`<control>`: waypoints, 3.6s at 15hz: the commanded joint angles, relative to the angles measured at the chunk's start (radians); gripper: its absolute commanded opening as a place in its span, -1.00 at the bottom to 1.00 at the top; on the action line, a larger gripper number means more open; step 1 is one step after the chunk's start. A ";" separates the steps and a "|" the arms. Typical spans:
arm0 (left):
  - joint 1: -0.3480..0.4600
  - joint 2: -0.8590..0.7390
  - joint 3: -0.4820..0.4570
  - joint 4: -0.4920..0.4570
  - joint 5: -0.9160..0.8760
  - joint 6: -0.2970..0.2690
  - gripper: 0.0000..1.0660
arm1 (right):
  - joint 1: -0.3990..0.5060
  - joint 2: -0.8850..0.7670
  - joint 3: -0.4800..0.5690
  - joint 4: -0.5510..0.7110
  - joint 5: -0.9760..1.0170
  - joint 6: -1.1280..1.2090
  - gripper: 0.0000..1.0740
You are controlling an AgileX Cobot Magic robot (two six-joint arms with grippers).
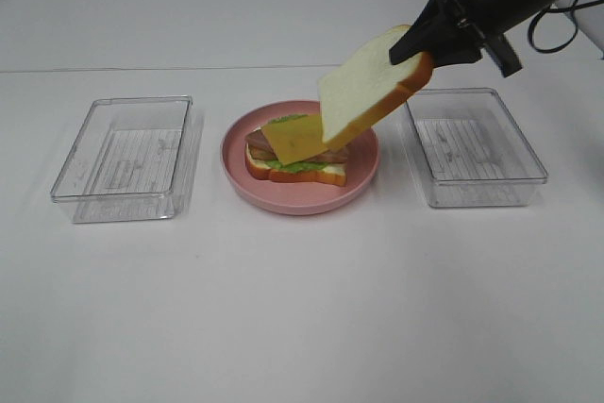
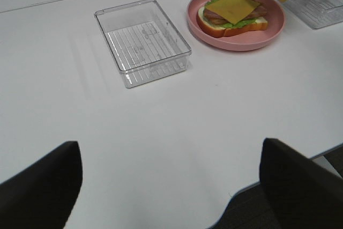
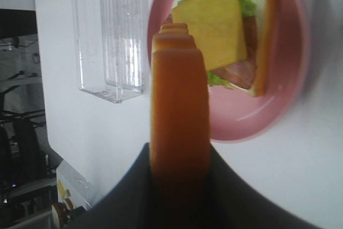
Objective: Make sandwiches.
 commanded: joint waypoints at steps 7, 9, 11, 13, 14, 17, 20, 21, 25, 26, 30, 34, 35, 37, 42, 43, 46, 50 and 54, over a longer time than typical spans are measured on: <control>-0.002 -0.024 0.002 -0.002 -0.005 0.000 0.59 | 0.165 0.123 0.077 0.315 -0.321 -0.087 -1.00; -0.002 -0.024 0.002 -0.002 -0.005 0.000 0.59 | 0.165 0.158 0.077 0.350 -0.360 -0.087 -1.00; -0.002 -0.024 0.002 -0.002 -0.005 0.000 0.59 | 0.165 0.192 0.077 0.404 -0.369 -0.088 -1.00; -0.002 -0.024 0.002 -0.001 -0.005 0.000 0.59 | 0.165 0.206 0.077 0.434 -0.371 -0.108 -1.00; -0.002 -0.024 0.002 -0.001 -0.005 0.000 0.59 | 0.165 0.206 0.077 0.436 -0.373 -0.117 -1.00; -0.002 -0.024 0.002 -0.001 -0.005 0.000 0.59 | 0.165 0.206 0.077 0.423 -0.378 -0.116 -1.00; -0.002 -0.024 0.002 -0.001 -0.005 0.000 0.59 | 0.165 0.205 0.077 0.373 -0.377 -0.105 -0.70; -0.002 -0.024 0.002 -0.001 -0.005 0.000 0.59 | 0.165 0.205 0.077 0.357 -0.371 -0.105 -0.16; -0.002 -0.024 0.002 -0.001 -0.005 0.000 0.59 | 0.165 0.192 0.077 0.331 -0.349 -0.105 0.28; -0.002 -0.024 0.002 -0.001 -0.005 0.000 0.59 | 0.165 0.180 0.077 0.301 -0.350 -0.100 0.31; -0.002 -0.024 0.002 -0.001 -0.005 0.000 0.59 | 0.165 0.121 0.077 0.076 -0.325 0.073 0.40; -0.002 -0.024 0.002 -0.001 -0.005 0.000 0.59 | 0.165 0.044 0.077 -0.207 -0.317 0.206 0.41; -0.002 -0.024 0.002 -0.001 -0.005 0.000 0.59 | 0.165 0.008 0.077 -0.291 -0.302 0.235 0.41; -0.002 -0.024 0.002 -0.001 -0.005 0.000 0.59 | 0.165 -0.074 0.077 -0.445 -0.253 0.269 0.41; -0.002 -0.024 0.002 -0.001 -0.005 0.000 0.59 | 0.165 -0.334 0.077 -0.762 -0.030 0.282 0.41; -0.002 -0.024 0.002 -0.001 -0.005 0.000 0.59 | 0.165 -0.365 0.078 -0.781 -0.009 0.282 0.41; -0.002 -0.024 0.002 -0.001 -0.005 0.000 0.59 | 0.165 -0.618 0.166 -0.857 0.040 0.282 0.41; -0.002 -0.024 0.002 -0.001 -0.005 0.001 0.59 | 0.165 -0.878 0.398 -0.858 0.040 0.281 0.41; -0.002 -0.024 0.002 -0.001 -0.005 0.002 0.59 | 0.165 -1.196 0.722 -0.854 0.043 0.262 0.41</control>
